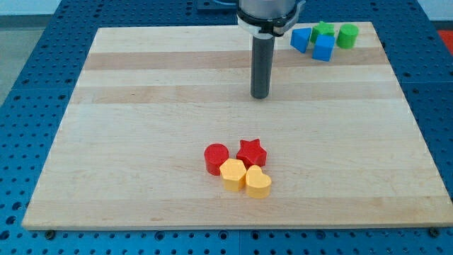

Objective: Slide the yellow hexagon to the center

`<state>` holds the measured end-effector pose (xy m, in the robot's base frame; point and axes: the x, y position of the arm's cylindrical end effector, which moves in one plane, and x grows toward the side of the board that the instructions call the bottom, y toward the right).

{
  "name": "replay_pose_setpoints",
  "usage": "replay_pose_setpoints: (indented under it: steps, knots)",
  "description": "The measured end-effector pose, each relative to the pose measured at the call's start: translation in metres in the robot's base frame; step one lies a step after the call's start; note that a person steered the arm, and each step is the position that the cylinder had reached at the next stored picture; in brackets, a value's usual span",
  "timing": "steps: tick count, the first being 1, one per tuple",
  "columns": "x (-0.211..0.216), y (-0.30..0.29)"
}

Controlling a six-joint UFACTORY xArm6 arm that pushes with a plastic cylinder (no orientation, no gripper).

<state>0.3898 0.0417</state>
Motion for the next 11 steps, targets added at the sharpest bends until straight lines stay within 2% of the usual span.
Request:
replay_pose_setpoints:
  steps: [2, 3, 4, 5, 6, 7, 8, 9, 11]
  knots:
    - [0.017, 0.007]
    - [0.068, 0.024]
    - [0.098, 0.030]
    - [0.098, 0.030]
    - [0.102, 0.060]
    - [0.142, 0.089]
    - [0.206, 0.089]
    - [0.207, 0.089]
    - [0.206, 0.032]
